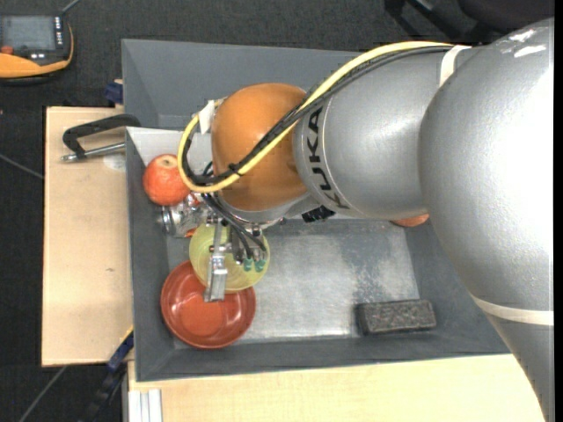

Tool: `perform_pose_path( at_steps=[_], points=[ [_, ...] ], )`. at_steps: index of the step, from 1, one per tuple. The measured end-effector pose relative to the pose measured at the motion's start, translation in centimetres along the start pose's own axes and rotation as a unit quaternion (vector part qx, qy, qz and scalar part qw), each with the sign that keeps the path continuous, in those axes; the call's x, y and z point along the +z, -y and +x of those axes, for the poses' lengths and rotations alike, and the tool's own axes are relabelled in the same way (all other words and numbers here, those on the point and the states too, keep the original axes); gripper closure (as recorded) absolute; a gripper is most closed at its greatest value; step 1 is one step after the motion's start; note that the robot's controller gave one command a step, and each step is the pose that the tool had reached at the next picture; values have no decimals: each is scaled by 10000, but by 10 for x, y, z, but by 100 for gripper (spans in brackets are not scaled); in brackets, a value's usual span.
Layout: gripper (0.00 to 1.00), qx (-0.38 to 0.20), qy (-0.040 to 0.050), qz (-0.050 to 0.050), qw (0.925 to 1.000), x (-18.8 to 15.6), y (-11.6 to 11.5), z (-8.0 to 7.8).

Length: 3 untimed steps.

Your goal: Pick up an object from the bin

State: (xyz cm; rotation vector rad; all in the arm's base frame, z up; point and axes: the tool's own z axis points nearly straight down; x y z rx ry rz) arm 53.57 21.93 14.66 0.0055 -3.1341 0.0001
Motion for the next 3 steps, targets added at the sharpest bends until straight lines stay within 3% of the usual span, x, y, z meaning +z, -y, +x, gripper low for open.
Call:
perform_pose_path(
  at_steps=[1, 2, 3],
  points=[
    [0, 12, 32, -7, 10000, -5, 1, -1],
    [0, -399, 51, -7, 9992, 32, 53, -50],
    [0, -389, 30, -26, 9992, 74, -17, -16]
  ],
)
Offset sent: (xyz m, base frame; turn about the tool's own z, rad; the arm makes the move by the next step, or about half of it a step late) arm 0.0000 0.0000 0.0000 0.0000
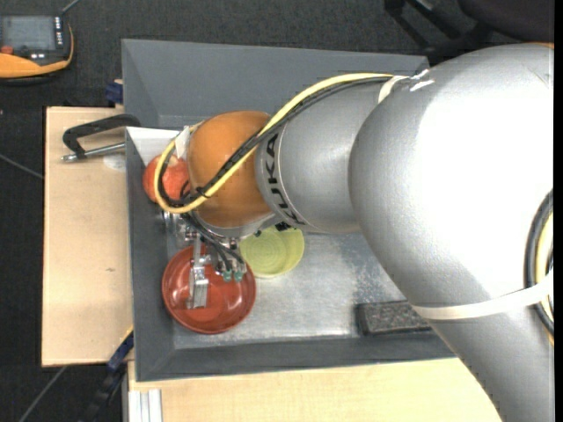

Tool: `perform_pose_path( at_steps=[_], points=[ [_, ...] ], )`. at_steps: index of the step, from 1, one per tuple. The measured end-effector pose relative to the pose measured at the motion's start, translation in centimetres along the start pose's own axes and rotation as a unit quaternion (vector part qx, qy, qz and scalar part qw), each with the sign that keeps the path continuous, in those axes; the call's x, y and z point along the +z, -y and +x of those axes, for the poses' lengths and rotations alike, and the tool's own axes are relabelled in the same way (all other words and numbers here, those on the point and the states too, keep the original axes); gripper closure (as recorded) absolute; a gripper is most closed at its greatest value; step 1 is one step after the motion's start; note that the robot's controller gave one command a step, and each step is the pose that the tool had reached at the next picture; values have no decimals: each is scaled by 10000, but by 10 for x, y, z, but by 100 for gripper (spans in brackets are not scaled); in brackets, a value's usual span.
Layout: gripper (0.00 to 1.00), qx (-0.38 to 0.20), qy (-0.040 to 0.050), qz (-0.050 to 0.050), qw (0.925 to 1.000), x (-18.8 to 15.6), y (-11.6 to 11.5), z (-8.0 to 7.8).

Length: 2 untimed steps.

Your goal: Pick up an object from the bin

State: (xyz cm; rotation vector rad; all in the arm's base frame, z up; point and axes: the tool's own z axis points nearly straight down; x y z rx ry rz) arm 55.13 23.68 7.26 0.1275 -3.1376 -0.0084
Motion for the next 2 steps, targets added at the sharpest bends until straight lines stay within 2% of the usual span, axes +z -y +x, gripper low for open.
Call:
perform_pose_path(
  at_steps=[1, 2],
  points=[
    [100, 36, 28, 13, 10000, -3, 6, -3],
    [100, -1534, 56, 0, 9881, -1, 20, 17]
  ],
)
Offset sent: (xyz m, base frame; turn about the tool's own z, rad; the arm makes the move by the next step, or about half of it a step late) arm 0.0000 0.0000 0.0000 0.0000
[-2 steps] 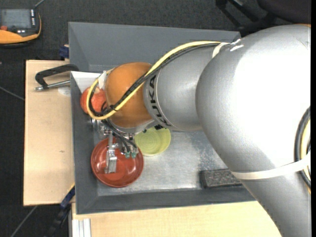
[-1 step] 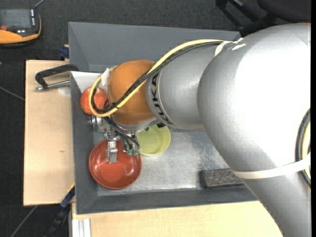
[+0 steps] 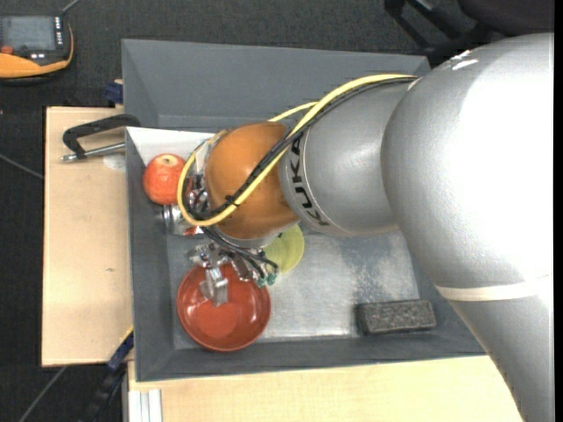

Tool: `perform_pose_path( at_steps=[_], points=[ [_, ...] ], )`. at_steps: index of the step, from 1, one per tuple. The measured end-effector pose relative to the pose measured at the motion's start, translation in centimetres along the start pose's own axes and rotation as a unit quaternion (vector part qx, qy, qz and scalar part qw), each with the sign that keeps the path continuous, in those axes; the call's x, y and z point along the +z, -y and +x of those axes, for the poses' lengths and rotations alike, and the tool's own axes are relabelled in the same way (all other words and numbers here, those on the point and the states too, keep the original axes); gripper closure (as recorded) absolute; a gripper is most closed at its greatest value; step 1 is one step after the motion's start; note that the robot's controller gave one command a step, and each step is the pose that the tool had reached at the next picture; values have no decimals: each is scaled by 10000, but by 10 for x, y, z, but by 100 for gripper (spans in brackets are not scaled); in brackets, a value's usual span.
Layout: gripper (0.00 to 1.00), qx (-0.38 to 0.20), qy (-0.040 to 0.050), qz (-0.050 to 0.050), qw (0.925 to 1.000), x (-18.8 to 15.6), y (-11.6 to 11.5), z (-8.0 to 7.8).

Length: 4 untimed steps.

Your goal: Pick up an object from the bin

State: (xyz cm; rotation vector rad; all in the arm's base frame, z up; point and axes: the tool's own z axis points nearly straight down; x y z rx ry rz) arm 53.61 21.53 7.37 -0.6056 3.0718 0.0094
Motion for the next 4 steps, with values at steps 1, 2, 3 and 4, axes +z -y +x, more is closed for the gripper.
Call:
perform_pose_path(
  at_steps=[1, 2, 3, 4],
  points=[
    [100, 10, -1, -4, 10000, 0, 0, 0],
    [100, 9, -1, -4, 10000, 0, 0, 0],
    [100, -3707, 26, -9, 9287, -8, 41, 3],
    [100, -3332, 91, 25, 9428, -194, 107, 13]
  ],
)
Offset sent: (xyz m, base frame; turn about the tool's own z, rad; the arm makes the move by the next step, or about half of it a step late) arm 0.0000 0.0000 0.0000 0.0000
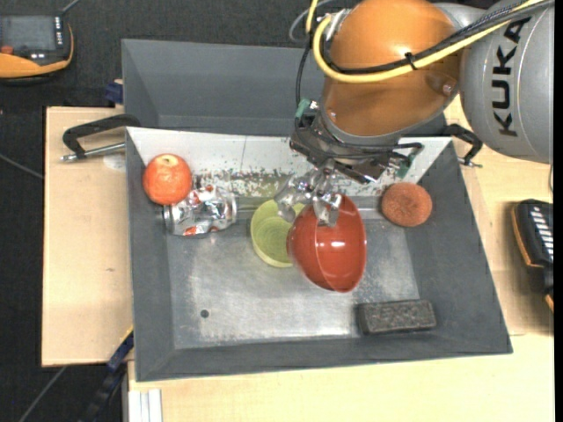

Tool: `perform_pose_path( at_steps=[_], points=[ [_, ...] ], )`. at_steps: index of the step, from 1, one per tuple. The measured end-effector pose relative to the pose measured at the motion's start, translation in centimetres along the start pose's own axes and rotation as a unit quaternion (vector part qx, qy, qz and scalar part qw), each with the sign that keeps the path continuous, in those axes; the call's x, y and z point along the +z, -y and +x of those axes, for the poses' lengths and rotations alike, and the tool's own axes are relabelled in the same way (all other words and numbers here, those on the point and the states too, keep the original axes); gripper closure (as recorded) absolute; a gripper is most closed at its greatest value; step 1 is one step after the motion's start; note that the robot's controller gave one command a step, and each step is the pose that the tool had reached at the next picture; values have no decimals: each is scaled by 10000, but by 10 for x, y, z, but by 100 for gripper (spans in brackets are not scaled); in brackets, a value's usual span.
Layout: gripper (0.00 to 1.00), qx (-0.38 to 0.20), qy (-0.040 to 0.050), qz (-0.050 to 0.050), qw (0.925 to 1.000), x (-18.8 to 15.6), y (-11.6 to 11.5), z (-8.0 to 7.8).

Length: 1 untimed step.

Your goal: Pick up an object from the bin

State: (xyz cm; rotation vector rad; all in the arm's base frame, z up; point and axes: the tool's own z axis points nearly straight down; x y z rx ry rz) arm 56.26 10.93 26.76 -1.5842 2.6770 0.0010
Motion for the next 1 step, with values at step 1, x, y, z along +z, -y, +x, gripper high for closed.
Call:
perform_pose_path(
  at_steps=[1],
  points=[
    [100, -996, 36, 26, 9950, -32, -17, -1]
  ],
)
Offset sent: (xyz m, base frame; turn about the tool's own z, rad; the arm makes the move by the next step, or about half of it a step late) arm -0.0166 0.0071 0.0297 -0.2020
